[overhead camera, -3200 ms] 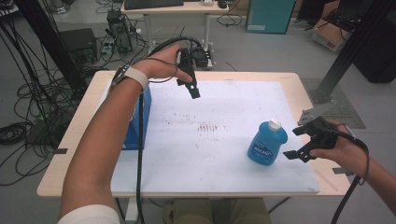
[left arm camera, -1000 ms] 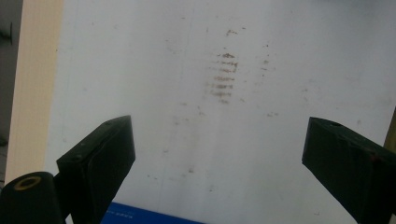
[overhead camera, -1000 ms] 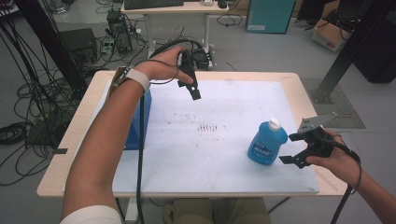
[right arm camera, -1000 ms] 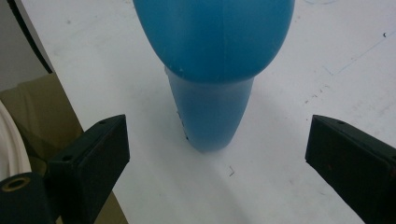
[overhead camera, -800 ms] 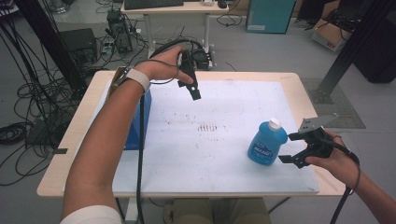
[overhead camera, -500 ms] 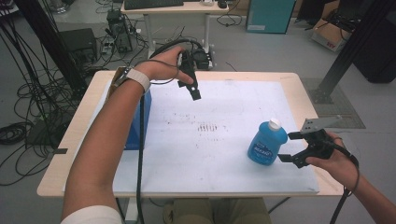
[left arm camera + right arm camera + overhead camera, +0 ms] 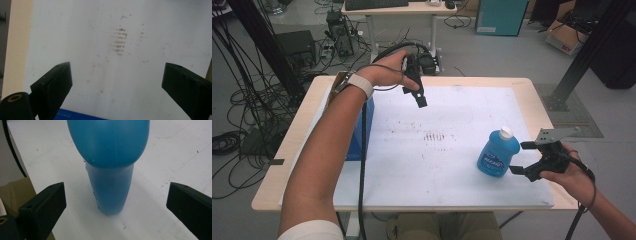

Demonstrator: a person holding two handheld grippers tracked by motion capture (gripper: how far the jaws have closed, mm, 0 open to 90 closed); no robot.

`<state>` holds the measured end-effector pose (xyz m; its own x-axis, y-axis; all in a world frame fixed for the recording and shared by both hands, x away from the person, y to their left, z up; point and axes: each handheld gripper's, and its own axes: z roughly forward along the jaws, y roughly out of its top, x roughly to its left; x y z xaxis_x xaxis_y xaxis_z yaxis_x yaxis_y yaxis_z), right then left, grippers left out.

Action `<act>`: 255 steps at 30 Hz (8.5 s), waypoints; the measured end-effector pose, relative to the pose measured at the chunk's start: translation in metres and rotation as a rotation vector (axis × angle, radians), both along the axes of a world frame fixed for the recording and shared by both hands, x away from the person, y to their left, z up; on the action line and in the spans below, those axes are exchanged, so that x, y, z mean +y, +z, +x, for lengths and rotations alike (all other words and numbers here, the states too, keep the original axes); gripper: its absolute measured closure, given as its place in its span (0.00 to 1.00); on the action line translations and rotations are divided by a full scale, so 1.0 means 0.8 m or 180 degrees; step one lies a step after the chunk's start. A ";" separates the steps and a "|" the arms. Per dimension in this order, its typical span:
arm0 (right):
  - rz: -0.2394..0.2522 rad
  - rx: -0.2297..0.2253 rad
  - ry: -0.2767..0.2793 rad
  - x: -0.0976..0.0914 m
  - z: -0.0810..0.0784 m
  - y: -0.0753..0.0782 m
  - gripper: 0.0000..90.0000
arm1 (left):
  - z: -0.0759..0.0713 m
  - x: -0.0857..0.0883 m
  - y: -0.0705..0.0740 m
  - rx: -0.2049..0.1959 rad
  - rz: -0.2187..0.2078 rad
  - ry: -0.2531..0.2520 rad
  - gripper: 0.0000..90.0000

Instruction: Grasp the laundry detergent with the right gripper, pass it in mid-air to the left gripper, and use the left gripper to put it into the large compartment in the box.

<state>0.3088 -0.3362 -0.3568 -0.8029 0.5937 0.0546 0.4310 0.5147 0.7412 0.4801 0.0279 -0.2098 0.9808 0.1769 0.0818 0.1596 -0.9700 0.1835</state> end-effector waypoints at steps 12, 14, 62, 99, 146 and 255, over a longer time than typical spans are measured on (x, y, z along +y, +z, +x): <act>0.0029 -0.0013 0.0009 -0.001 -0.001 0.001 0.04 | 0.001 -0.002 -0.001 -0.0003 0.0000 -0.0005 0.11; 0.0042 -0.0004 0.0009 -0.001 -0.002 0.000 0.05 | 0.001 -0.003 -0.001 0.0010 0.0016 -0.0016 0.11; 0.0101 -0.0030 0.0038 0.000 -0.004 0.000 0.06 | 0.000 -0.001 0.000 0.0005 -0.0002 0.0015 0.11; 0.0142 -0.0042 0.0032 0.001 -0.005 -0.003 0.06 | -0.002 -0.001 -0.005 0.0033 -0.0067 0.0101 0.10; 0.0148 -0.0062 0.0040 0.001 -0.008 -0.002 0.07 | -0.002 0.000 -0.001 -0.0006 -0.0023 0.0052 0.10; 0.0832 -0.0477 -0.0103 0.031 0.015 -0.064 0.21 | 0.001 0.003 -0.017 0.0076 0.0002 0.0105 0.11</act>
<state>0.3205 -0.3113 -0.4077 -0.7945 0.6004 0.0913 0.3199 0.2860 0.9033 0.4813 0.0303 -0.2231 0.9762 0.2090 0.0585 0.1958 -0.9643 0.1786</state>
